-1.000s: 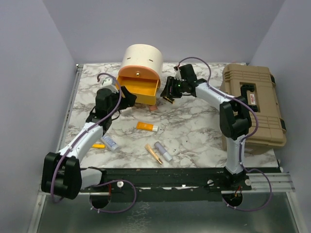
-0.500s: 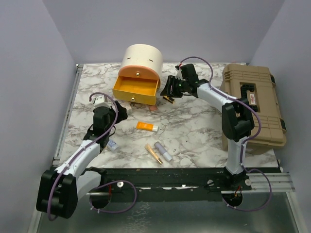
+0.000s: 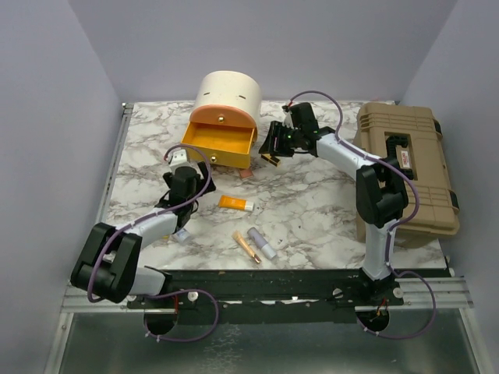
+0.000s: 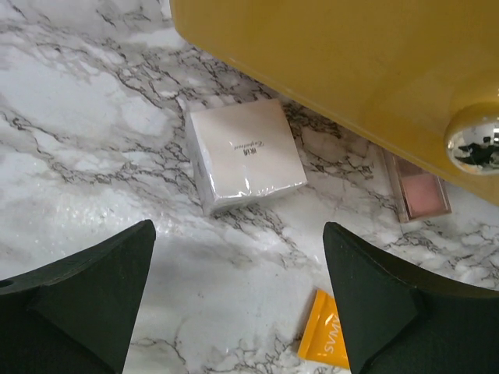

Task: Organize the makeup
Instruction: Pick up the makeup from the center of the board.

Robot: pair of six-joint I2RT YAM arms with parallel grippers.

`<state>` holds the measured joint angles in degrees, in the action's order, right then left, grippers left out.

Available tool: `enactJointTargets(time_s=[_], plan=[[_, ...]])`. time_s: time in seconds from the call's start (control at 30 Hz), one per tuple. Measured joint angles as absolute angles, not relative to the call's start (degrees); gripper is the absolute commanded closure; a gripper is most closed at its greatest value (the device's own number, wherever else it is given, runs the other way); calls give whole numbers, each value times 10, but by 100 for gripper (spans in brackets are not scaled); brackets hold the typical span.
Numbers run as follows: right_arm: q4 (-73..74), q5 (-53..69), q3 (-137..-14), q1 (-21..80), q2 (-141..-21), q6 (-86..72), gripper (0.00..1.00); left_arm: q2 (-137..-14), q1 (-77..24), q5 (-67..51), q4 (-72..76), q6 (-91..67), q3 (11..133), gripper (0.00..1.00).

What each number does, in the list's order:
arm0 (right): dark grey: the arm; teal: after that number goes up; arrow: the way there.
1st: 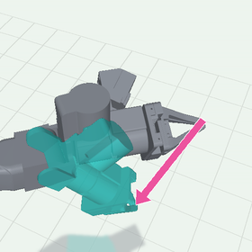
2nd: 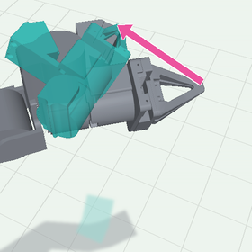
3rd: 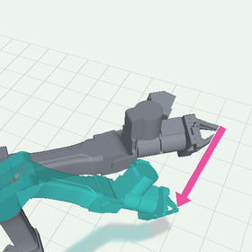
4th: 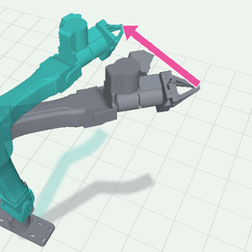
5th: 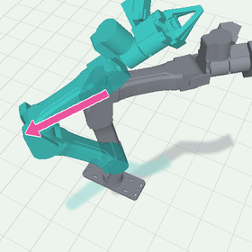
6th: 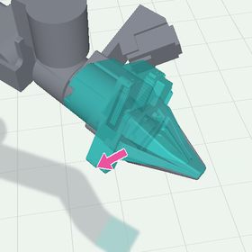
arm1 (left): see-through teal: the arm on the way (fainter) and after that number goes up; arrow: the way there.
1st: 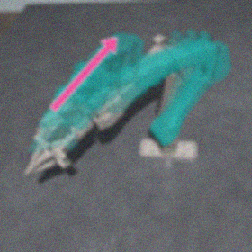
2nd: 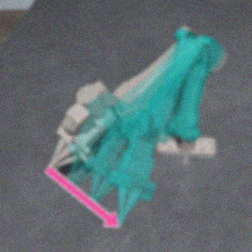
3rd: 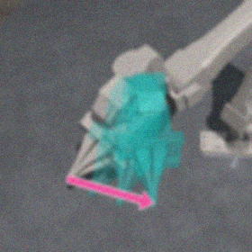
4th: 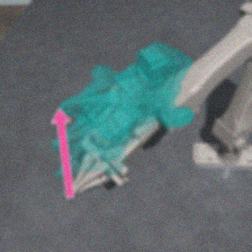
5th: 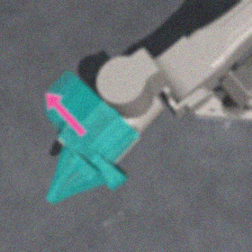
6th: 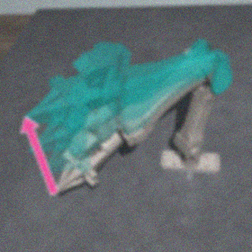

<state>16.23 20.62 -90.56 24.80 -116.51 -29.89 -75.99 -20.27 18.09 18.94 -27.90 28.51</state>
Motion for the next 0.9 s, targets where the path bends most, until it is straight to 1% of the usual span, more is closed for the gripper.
enactJointTargets(time_s=[0.33,0.53,0.63,0.73,0.8,0.9], plan=[[166,196,-906,248,-1161,-295,43,-836,-203,189,270,-272,308,14],[167,196,-906,248,-1161,-295,43,-862,-203,199,287,-274,312,21],[167,196,-906,248,-1161,-295,43,-870,-203,205,288,-277,312,27],[168,196,-906,248,-1161,-295,44,-875,-203,211,290,-282,312,39],[169,196,-906,248,-1161,-295,43,-875,-203,213,292,-285,308,49],[171,196,-906,248,-1161,-295,43,-873,-203,215,294,-289,297,55]])
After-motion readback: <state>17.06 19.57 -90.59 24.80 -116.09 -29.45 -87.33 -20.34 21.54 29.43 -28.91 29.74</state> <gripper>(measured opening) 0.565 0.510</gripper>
